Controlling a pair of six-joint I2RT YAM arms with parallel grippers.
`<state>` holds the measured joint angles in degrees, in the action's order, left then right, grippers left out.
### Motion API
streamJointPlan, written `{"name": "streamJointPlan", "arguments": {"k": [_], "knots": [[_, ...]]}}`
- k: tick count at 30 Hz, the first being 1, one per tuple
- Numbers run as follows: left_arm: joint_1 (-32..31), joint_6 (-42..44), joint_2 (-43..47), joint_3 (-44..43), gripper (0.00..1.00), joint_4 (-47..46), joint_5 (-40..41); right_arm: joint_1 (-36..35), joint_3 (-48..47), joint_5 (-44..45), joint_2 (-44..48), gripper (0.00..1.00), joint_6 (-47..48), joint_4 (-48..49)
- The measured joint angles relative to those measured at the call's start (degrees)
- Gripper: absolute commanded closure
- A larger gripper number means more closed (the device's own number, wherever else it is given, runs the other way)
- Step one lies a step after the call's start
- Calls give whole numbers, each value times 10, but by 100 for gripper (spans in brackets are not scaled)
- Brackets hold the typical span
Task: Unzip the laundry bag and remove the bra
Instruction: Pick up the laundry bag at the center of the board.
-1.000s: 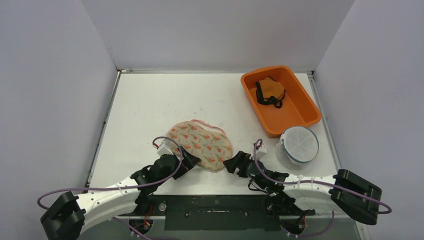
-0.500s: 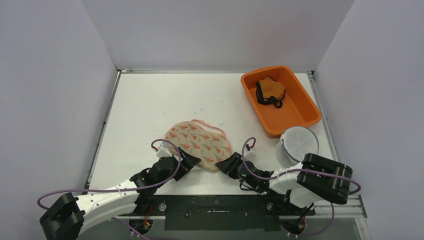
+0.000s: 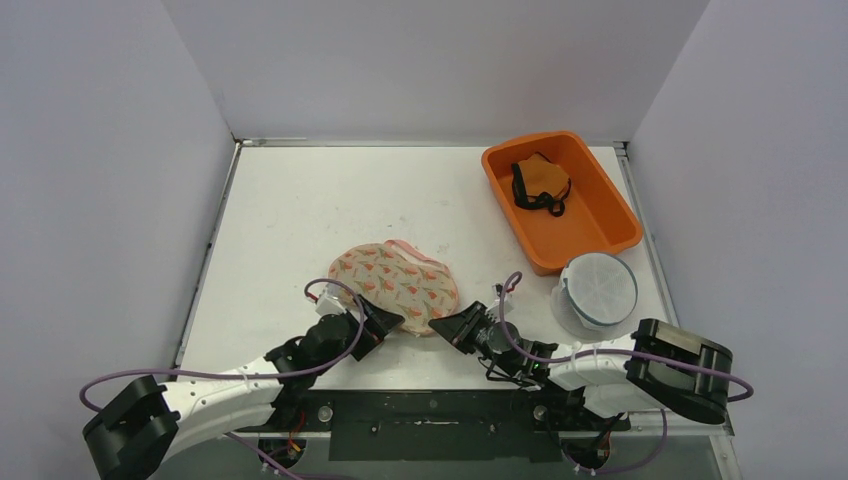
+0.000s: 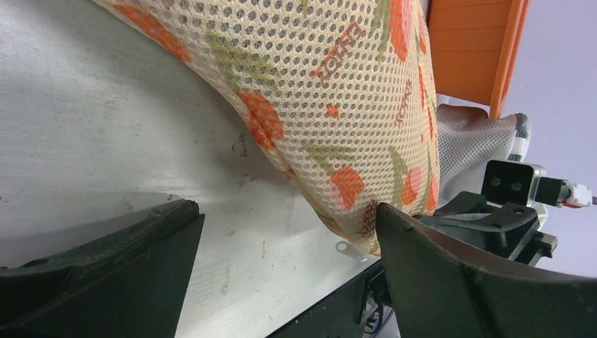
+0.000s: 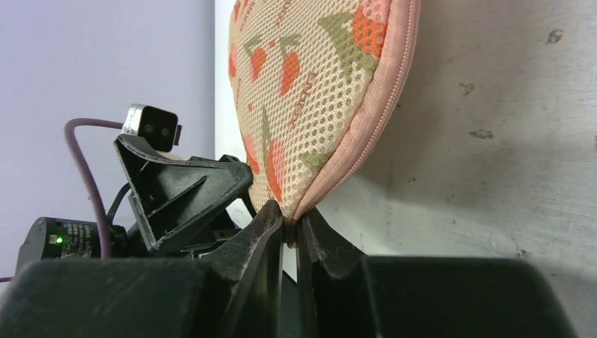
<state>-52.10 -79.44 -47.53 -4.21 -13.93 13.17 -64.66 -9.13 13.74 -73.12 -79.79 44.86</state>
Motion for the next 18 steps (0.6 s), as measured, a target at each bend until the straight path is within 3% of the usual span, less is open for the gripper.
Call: {"name": "streamJointPlan", "arguments": {"k": [18], "knots": [[3, -83, -61, 3, 21, -141, -8, -8, 7, -1, 28, 95, -13, 19]]}}
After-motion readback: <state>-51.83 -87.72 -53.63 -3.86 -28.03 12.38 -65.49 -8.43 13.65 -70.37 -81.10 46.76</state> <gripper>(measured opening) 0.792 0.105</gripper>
